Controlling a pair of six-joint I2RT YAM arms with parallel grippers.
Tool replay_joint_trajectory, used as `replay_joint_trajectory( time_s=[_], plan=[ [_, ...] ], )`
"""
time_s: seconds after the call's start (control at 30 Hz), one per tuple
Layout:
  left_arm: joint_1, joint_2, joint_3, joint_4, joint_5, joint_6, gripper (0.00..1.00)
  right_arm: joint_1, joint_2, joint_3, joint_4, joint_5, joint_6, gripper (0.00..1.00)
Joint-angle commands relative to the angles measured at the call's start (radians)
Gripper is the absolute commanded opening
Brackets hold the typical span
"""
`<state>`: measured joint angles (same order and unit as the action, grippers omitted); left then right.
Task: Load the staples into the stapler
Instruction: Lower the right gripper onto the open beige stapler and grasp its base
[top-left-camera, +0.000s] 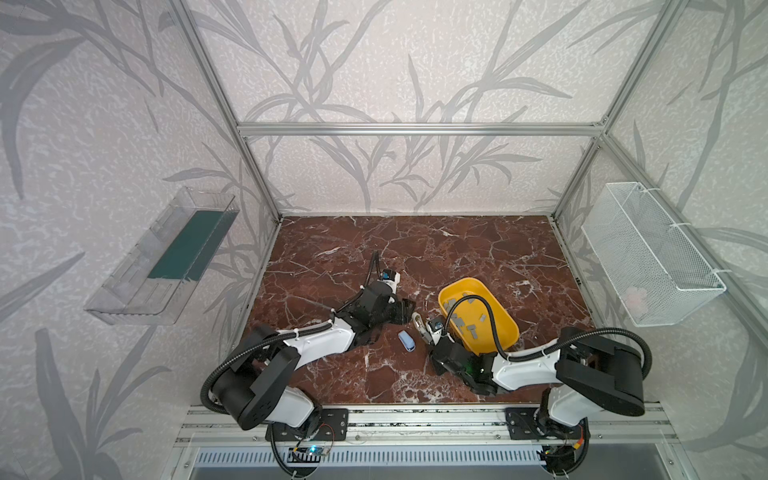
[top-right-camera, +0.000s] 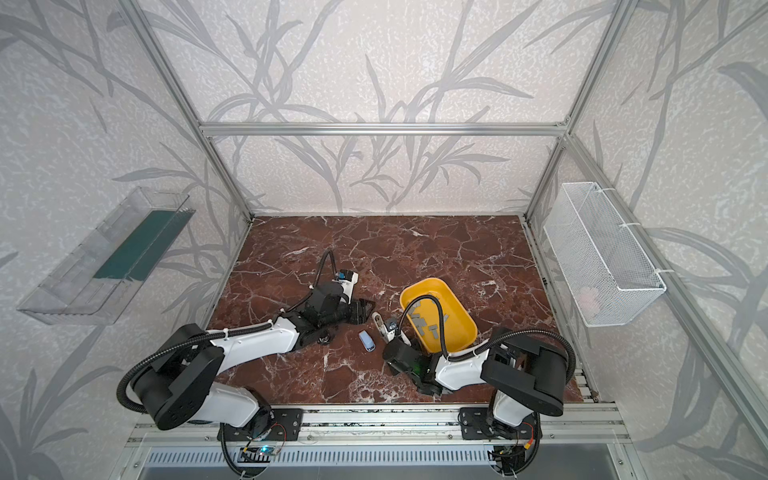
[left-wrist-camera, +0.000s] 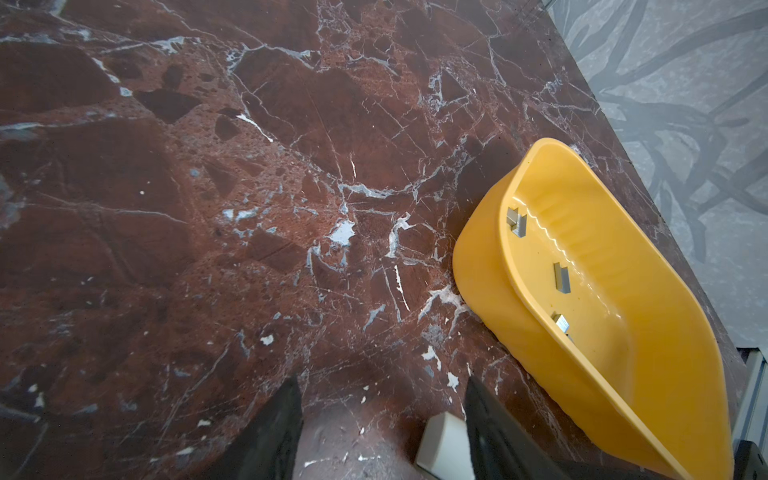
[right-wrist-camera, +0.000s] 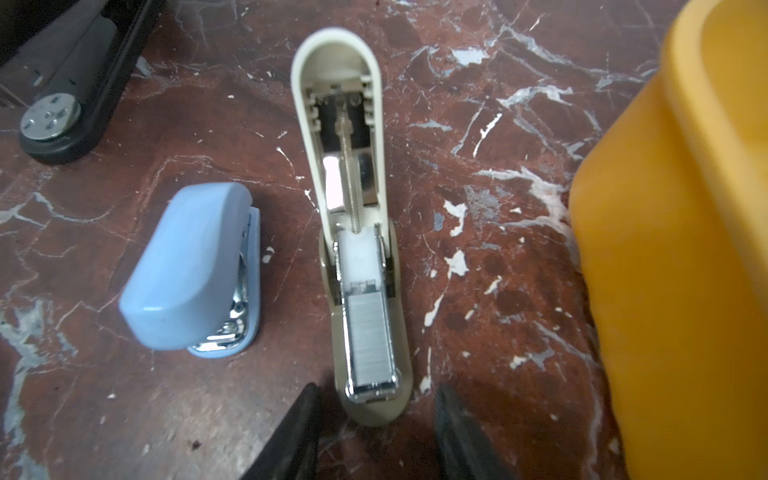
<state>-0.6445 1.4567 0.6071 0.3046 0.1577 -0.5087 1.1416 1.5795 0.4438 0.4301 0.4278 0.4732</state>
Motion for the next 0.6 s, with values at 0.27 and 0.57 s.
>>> replay_joint_trajectory(
  time_s=[0.27, 0.57],
  plan=[
    [0.005, 0.033, 0.035, 0.05, 0.034, -0.006, 0.63, -0.01, 0.09, 0.012, -0.009, -0.032, -0.022, 0.47],
    [0.006, 0.055, 0.037, 0.084, 0.072, -0.005, 0.56, -0.013, 0.086, 0.007, 0.002, -0.043, -0.024, 0.36]
  ],
)
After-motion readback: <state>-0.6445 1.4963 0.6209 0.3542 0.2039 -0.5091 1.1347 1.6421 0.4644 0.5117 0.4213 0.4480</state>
